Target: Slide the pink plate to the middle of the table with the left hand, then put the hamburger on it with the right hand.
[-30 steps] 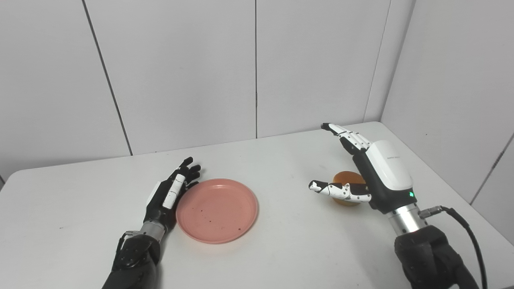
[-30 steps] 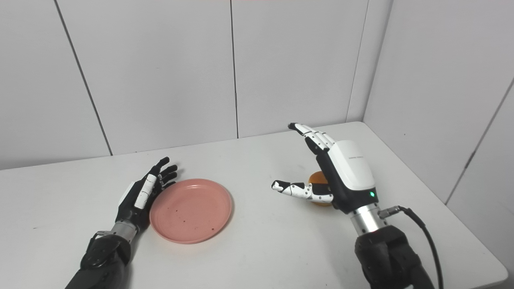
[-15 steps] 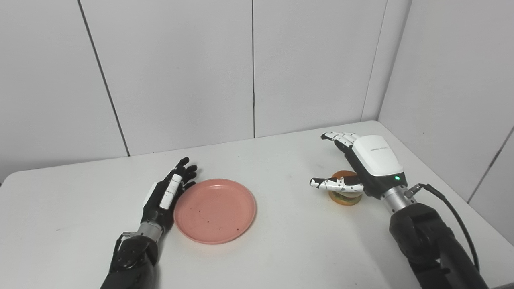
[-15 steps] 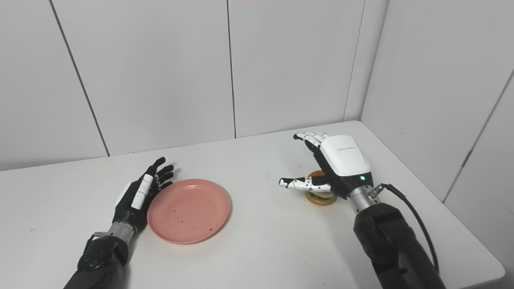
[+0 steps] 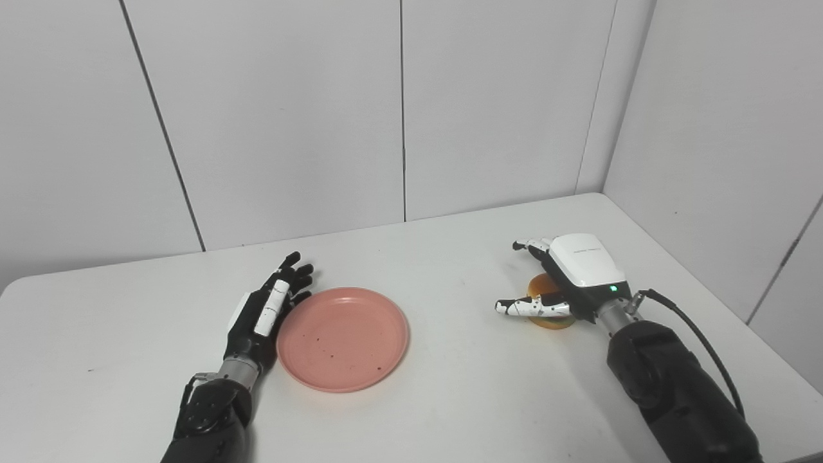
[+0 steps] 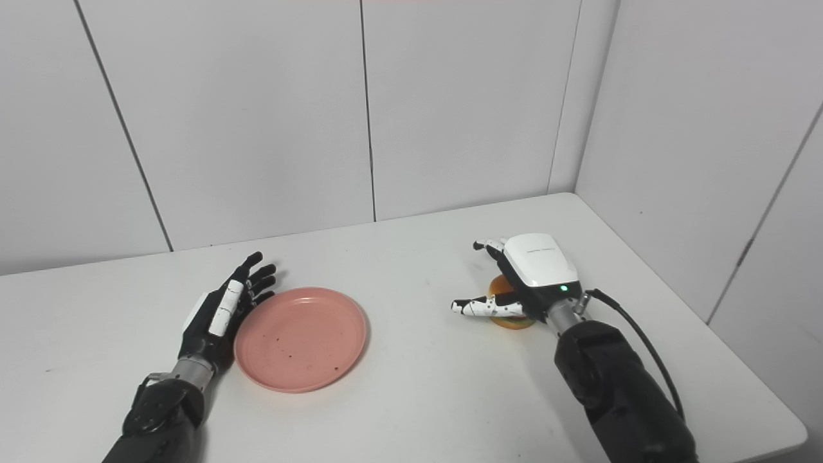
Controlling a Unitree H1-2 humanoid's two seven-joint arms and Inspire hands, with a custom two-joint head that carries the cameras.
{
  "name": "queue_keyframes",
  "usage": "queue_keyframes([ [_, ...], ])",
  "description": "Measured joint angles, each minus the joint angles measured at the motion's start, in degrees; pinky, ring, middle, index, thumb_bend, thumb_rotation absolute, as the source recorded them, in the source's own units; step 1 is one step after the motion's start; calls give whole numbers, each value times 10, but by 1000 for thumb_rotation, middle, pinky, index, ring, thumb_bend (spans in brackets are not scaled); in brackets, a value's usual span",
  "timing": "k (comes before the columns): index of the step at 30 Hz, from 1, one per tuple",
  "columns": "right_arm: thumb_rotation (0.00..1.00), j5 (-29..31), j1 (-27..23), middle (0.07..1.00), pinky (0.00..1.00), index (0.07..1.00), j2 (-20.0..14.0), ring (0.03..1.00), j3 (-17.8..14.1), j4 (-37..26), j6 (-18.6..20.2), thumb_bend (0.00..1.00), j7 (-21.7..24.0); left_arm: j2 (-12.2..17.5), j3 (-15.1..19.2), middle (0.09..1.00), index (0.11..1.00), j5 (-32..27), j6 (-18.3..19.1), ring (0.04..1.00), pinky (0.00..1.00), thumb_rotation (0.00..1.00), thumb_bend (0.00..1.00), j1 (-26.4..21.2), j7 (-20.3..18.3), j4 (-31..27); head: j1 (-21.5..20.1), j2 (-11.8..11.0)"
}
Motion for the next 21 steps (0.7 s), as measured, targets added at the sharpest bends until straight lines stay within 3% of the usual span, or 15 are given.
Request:
queue_keyframes([
  [21,856,4,-20,823,773,790,-21,817,36,99,34,883,-11,0,-1,875,909,0,1,904,900,805,937,6,-4,-15,0,9],
])
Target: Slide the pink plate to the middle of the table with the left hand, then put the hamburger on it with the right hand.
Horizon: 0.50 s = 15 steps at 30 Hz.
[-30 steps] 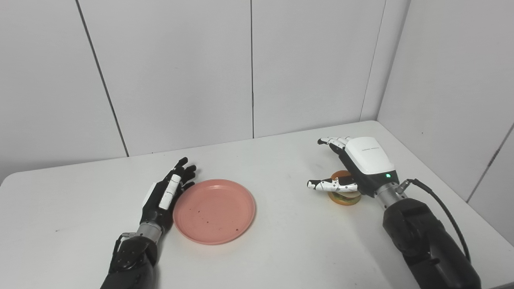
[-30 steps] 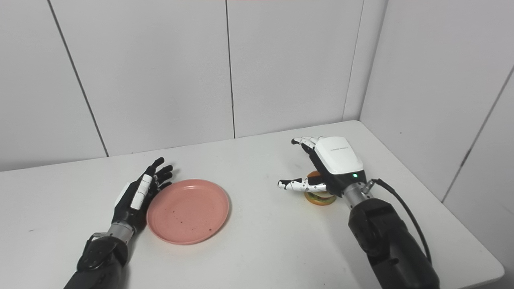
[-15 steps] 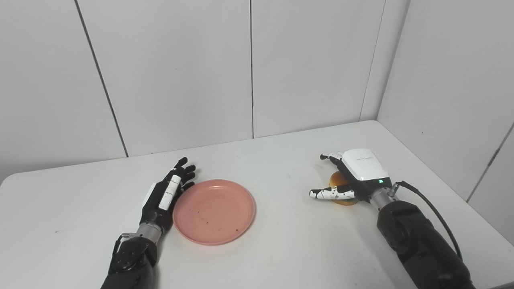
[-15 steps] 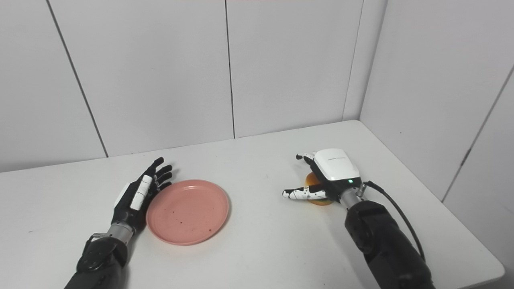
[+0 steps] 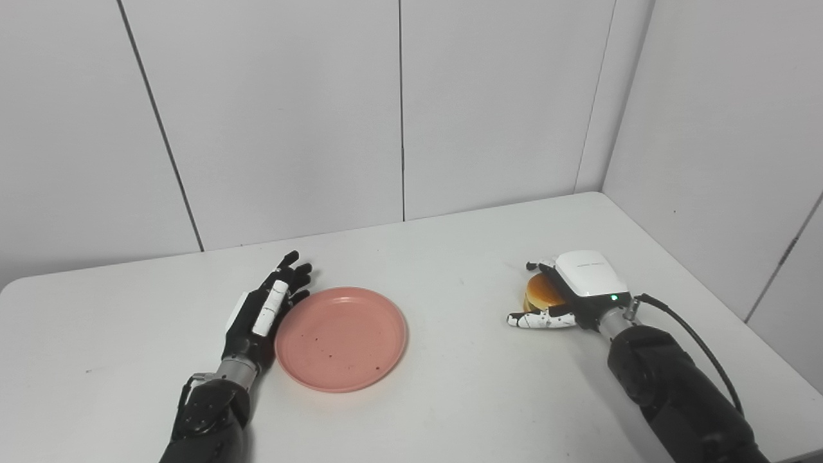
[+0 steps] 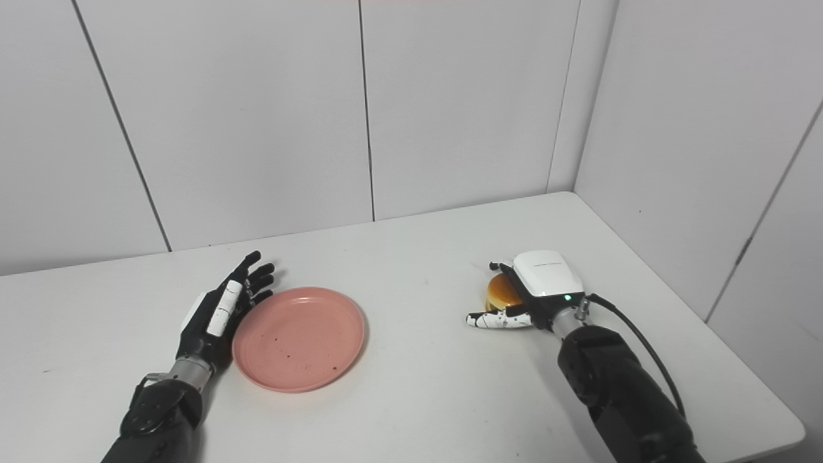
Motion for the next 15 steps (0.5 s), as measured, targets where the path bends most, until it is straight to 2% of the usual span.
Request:
queue_keyframes([
  [6,873,6,-5,823,782,793,-2,820,7,8,16,891,-1,0,0,875,912,0,1,905,897,808,943,1,-2,-1,0,1],
  [9,838,15,-5,803,728,778,-3,799,8,17,16,883,-10,0,0,871,911,0,1,905,895,805,936,1,-5,-1,0,1],
  [11,802,26,-5,783,651,757,-3,759,8,24,16,881,-24,0,0,870,910,0,1,905,895,802,934,1,-6,-1,2,3],
  [12,711,32,-5,689,510,703,-3,608,7,29,14,842,-30,0,0,874,910,0,1,906,897,804,934,1,-7,-1,2,4],
  [13,607,42,-5,609,419,647,-2,507,5,38,11,789,-50,0,0,876,908,0,1,907,897,805,937,1,-7,-2,2,4],
  [14,520,52,-5,548,360,602,-1,440,2,49,3,744,-70,0,0,877,906,0,2,906,896,805,941,1,-7,-4,2,4],
  [15,508,60,-6,540,351,595,1,430,-1,66,-12,737,-99,0,0,877,906,0,3,906,895,805,941,2,-7,-6,2,4],
])
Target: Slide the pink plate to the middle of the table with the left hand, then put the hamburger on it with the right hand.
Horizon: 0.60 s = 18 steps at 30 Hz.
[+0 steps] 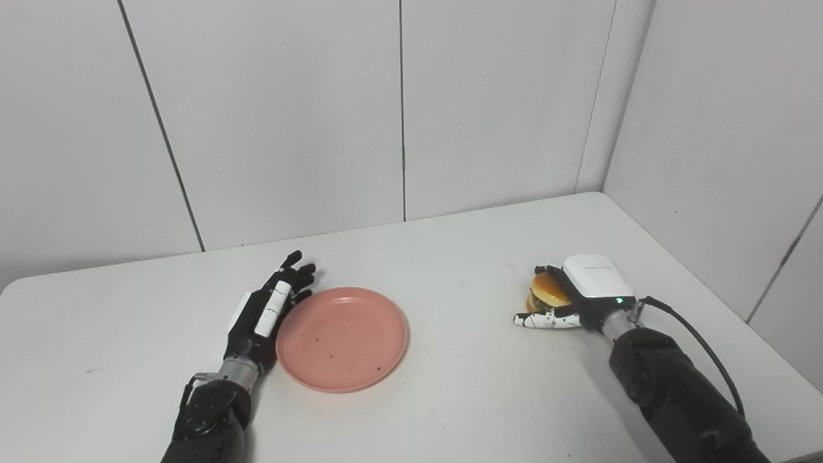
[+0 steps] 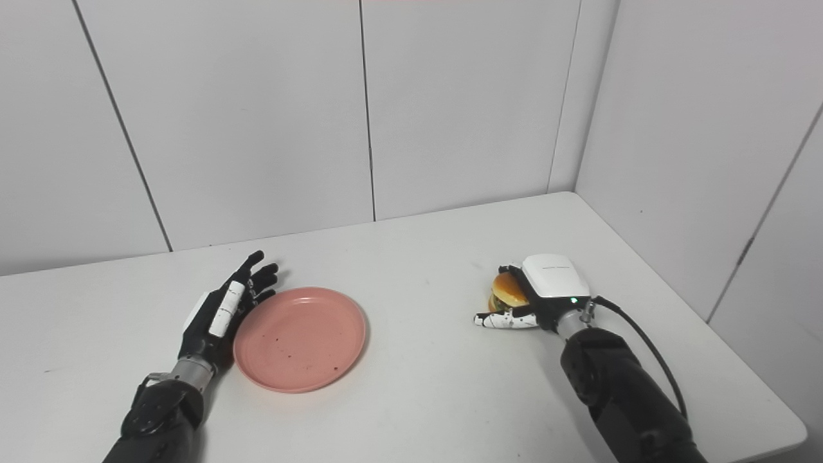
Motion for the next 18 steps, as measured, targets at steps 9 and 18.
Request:
queue_keyframes([
  [9,149,60,-15,384,232,480,5,289,5,79,-101,505,-137,1,1,874,905,0,9,905,891,802,927,1,0,-2,0,1],
  [18,147,68,-16,386,235,481,2,291,15,69,-102,506,-138,0,1,880,910,0,9,906,888,809,938,2,0,-4,2,2],
])
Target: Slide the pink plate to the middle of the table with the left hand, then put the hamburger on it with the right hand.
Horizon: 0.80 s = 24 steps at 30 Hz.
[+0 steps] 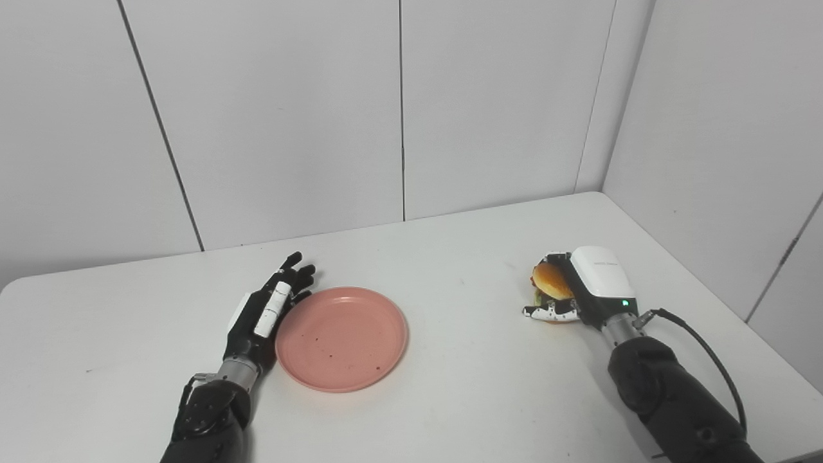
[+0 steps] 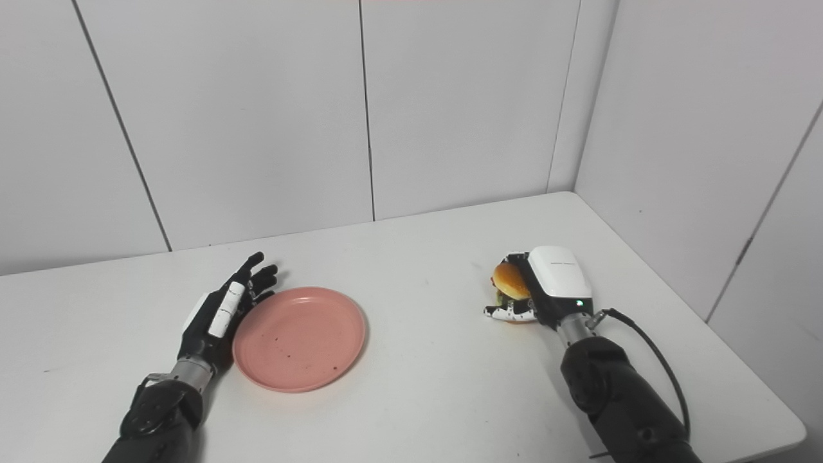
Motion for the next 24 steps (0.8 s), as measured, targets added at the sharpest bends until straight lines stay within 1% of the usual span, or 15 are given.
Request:
queue_keyframes([
  [4,149,5,4,390,233,481,0,291,1,-14,0,507,7,0,0,879,907,0,0,909,894,804,933,0,0,0,0,1],
  [6,150,6,8,389,229,481,0,289,1,-32,0,506,11,0,0,871,903,0,0,906,894,800,933,0,0,0,0,1],
  [9,149,10,16,396,238,481,1,299,0,-76,0,506,19,0,0,873,905,0,0,906,895,804,922,0,0,1,4,1],
  [13,148,13,16,389,225,482,3,288,-3,-141,6,505,44,0,-1,878,904,0,0,907,889,806,917,0,0,1,6,0],
  [17,146,22,14,374,204,481,16,267,-8,-178,8,505,61,0,-1,874,901,0,0,902,881,804,916,0,0,1,7,-1],
  [20,147,50,14,353,190,481,31,249,-20,-207,12,505,87,0,-1,874,902,0,0,902,888,803,917,0,0,1,8,-4],
  [22,146,88,14,353,192,481,48,250,-37,-241,22,504,107,-1,-1,873,903,0,0,901,887,804,919,0,0,1,9,-5],
  [23,147,109,12,373,224,481,56,281,-46,-252,25,504,119,-1,-1,872,904,0,0,903,892,802,922,0,0,1,11,-8],
  [24,147,130,12,380,235,481,63,292,-53,-261,33,504,129,-2,-1,871,905,0,0,904,895,800,926,0,0,0,11,-8],
])
